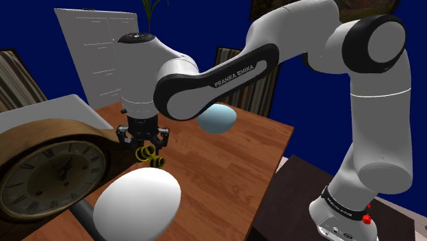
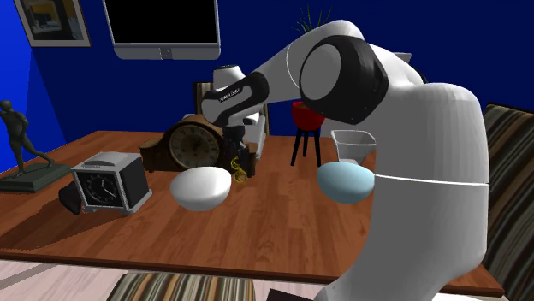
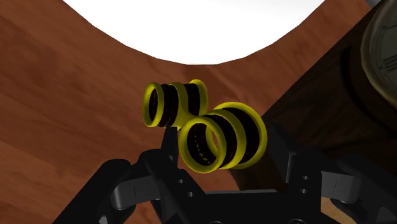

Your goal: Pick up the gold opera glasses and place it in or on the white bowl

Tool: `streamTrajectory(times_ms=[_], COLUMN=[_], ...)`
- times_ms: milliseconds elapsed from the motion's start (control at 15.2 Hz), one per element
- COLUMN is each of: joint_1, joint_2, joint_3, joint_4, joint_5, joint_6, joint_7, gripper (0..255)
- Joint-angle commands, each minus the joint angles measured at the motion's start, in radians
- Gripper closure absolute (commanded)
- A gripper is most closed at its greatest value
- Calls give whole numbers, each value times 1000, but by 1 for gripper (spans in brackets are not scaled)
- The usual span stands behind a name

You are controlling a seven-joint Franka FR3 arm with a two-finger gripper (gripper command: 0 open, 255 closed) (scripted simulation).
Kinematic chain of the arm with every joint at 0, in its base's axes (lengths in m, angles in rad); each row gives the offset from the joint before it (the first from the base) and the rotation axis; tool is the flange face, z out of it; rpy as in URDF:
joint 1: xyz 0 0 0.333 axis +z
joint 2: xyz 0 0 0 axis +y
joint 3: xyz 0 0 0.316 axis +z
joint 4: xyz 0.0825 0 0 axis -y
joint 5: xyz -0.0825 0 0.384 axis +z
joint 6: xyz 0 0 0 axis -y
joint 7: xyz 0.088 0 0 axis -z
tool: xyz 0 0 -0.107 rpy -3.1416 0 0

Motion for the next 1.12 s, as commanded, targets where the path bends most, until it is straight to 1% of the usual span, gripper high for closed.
streamTrajectory(times_ms=[0,792,1056], joint_1=[-1,1,62], joint_2=[-8,-42,-51], joint_3=[5,24,44], joint_4=[15,126,113], joint_5=[9,48,39], joint_6=[-21,-153,-165], joint_7=[-7,-46,37], gripper=[255,255,255])
